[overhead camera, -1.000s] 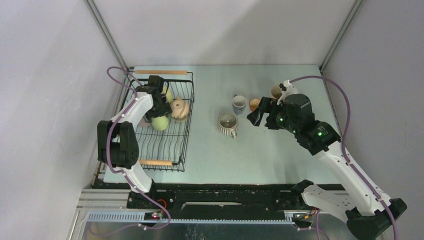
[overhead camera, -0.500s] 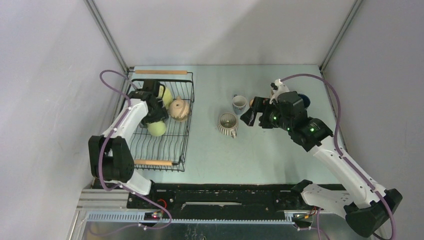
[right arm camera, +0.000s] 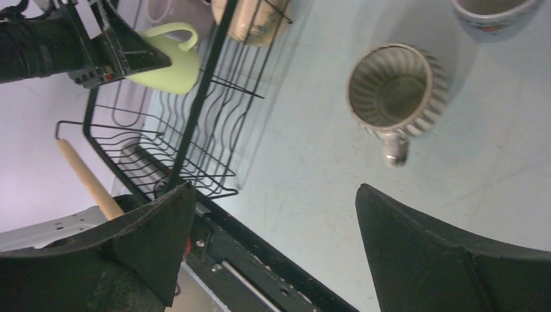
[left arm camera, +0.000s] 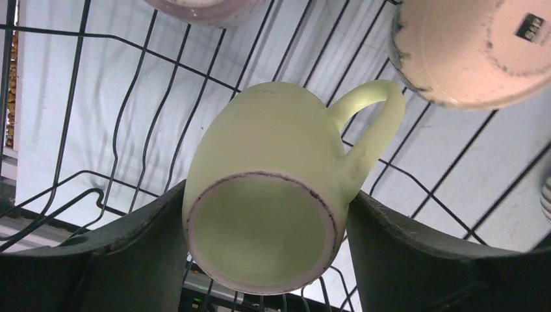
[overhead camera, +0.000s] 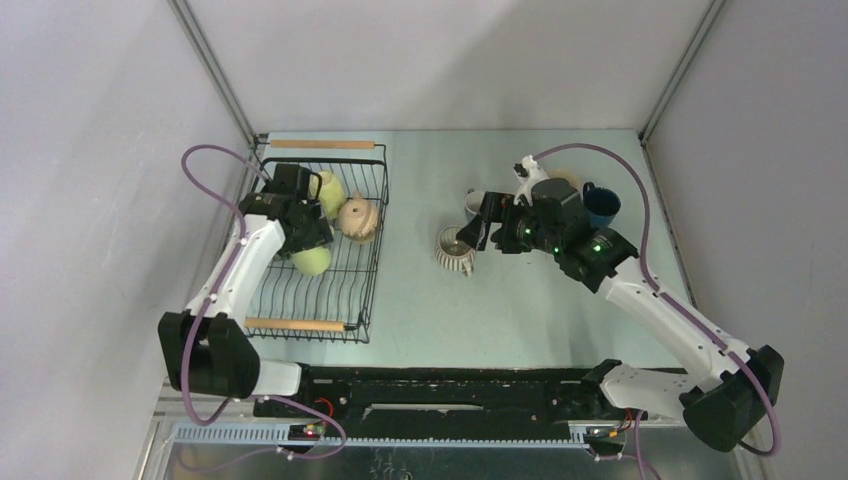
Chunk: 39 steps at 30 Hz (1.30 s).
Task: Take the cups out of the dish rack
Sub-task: Unload the cup from the dish rack, then place the cup at the center of the board.
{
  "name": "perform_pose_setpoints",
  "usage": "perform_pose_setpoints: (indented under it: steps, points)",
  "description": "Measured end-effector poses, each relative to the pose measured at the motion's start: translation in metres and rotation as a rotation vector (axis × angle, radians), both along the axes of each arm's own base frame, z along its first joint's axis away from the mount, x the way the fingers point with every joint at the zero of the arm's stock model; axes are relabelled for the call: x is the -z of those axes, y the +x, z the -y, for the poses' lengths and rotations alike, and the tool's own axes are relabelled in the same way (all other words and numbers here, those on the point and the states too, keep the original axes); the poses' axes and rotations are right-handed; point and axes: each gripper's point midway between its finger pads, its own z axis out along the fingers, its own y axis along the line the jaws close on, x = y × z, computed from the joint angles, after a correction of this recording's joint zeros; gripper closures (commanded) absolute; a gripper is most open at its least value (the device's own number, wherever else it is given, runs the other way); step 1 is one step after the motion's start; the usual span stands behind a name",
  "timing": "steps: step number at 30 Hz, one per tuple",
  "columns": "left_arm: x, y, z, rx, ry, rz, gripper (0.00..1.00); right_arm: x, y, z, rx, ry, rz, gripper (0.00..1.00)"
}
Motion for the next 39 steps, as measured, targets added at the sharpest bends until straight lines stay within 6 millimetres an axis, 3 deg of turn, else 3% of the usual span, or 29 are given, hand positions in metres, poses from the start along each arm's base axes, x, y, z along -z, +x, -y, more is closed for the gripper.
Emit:
perform_pose_setpoints:
  steps: [11, 22, 32, 39]
  points:
    - [-0.025, -0.018, 0.024, 0.09, -0.049, 0.012, 0.9, -0.001, 0.006, -0.058, -0.114, 0.144, -0.034, 0.02]
    - [-0.095, -0.001, 0.054, 0.17, -0.146, 0.167, 0.9, -0.015, 0.008, -0.106, -0.206, 0.294, -0.016, 0.09]
    - [-0.121, -0.001, 0.079, 0.208, -0.279, 0.211, 0.9, -0.018, 0.012, -0.14, -0.265, 0.397, 0.003, 0.13]
    - [-0.127, -0.005, 0.093, 0.223, -0.359, 0.208, 0.9, -0.016, 0.014, -0.16, -0.295, 0.44, 0.027, 0.14]
